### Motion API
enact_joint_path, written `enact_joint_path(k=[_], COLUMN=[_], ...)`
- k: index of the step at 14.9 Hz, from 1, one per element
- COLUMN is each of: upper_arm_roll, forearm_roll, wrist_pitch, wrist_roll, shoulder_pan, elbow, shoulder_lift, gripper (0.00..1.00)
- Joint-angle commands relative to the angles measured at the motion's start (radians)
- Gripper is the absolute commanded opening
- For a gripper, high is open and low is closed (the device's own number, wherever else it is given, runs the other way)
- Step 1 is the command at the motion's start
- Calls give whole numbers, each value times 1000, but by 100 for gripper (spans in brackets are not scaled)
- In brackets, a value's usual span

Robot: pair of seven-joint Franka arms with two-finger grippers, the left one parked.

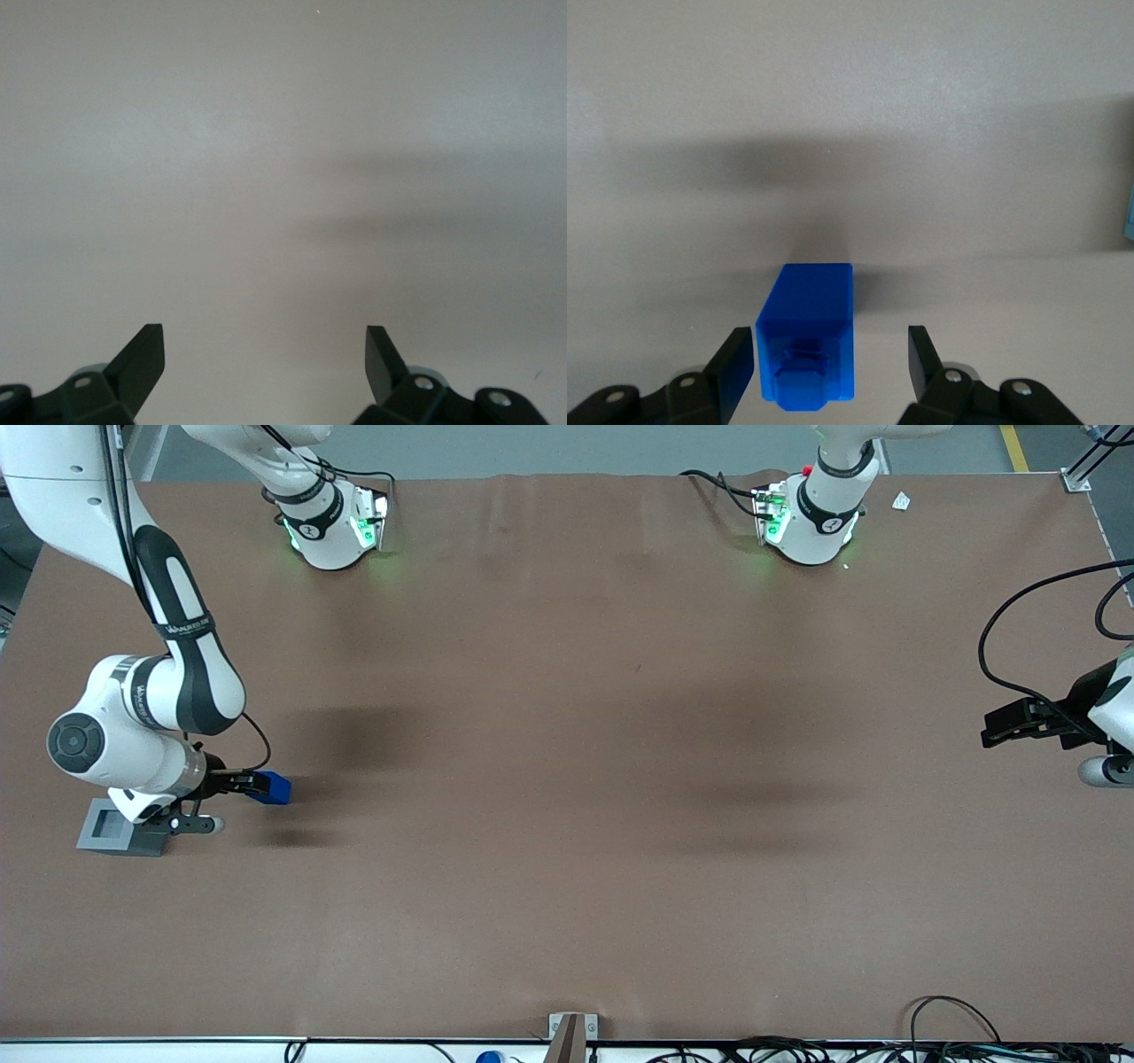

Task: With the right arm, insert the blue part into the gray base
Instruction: 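Lower the right gripper around the blue block and close on it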

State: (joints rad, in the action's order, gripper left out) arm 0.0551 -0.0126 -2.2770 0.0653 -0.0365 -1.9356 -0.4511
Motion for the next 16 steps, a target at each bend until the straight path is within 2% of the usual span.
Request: enact_joint_path(k=[1, 10, 11, 12, 16], upper_arm_roll=[-14, -14, -14, -14, -14], forearm_roll=[11, 8, 8, 8, 8], wrist_pitch=[-25, -58, -58, -58, -53], wrist_roll=[1, 2, 2, 2, 2], shoulder_pan=[-10, -3, -3, -3, -3], elbow=[-26, -52, -52, -52, -52], shoulder_lift=[5, -1, -3, -4, -4], gripper=[78, 78, 75, 72, 40])
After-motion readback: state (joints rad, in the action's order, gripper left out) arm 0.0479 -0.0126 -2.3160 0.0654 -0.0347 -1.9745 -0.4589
